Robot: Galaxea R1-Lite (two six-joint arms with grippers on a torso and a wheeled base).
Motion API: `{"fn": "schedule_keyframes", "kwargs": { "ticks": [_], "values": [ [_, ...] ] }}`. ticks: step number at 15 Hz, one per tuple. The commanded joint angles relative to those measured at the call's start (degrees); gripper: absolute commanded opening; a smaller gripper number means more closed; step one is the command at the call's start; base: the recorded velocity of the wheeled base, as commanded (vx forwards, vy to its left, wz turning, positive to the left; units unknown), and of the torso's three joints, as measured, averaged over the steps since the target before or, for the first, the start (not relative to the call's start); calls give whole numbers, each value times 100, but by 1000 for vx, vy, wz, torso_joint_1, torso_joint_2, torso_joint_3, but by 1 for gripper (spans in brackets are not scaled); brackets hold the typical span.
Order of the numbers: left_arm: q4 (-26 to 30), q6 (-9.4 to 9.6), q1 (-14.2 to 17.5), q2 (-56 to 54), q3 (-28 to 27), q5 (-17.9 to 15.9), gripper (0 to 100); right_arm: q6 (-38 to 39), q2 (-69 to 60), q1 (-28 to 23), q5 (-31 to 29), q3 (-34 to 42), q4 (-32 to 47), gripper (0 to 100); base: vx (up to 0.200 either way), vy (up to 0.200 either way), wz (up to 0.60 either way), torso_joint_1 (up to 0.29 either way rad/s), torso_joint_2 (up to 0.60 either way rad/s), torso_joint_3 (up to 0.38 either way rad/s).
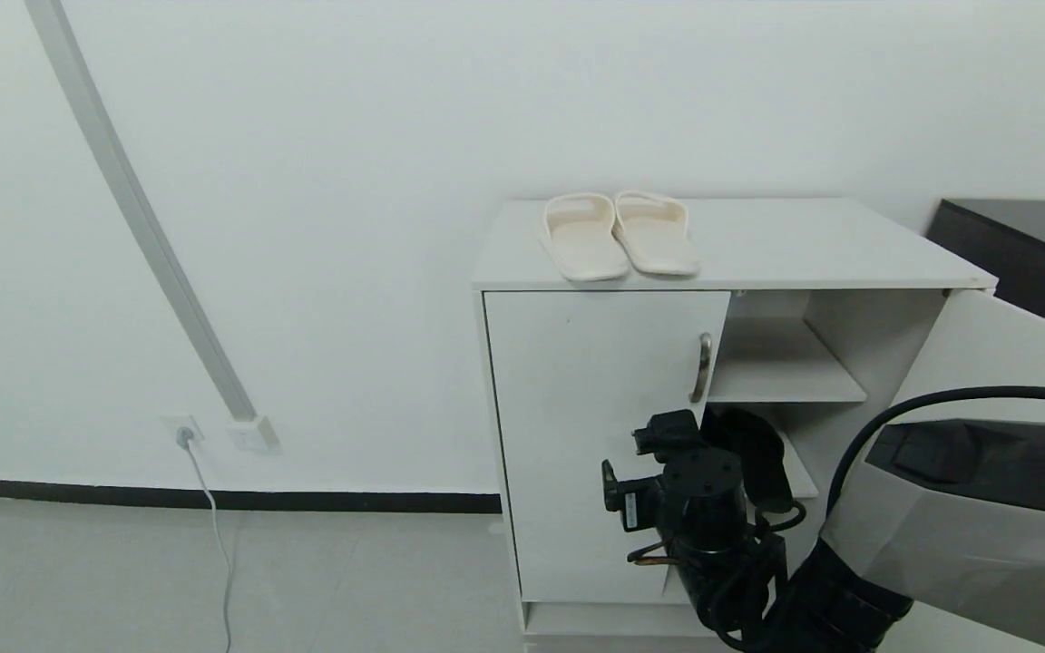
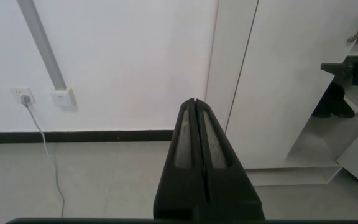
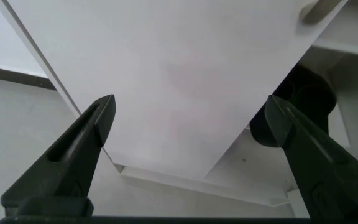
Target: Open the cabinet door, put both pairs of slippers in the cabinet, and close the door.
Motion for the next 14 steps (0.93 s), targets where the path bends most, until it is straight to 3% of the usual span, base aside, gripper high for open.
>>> {"fn": "schedule_keyframes", "kwargs": {
  "ticks": [1, 14],
  "values": [
    [0, -1, 1, 7, 1, 0, 0, -3, 19, 2, 0, 1, -2, 100, 0, 0, 0, 178, -500, -320],
    [0, -1, 1, 7, 1, 0, 0, 6, 36, 11, 0, 9, -10, 100, 0, 0, 0, 224, -541, -319]
  ]
}}
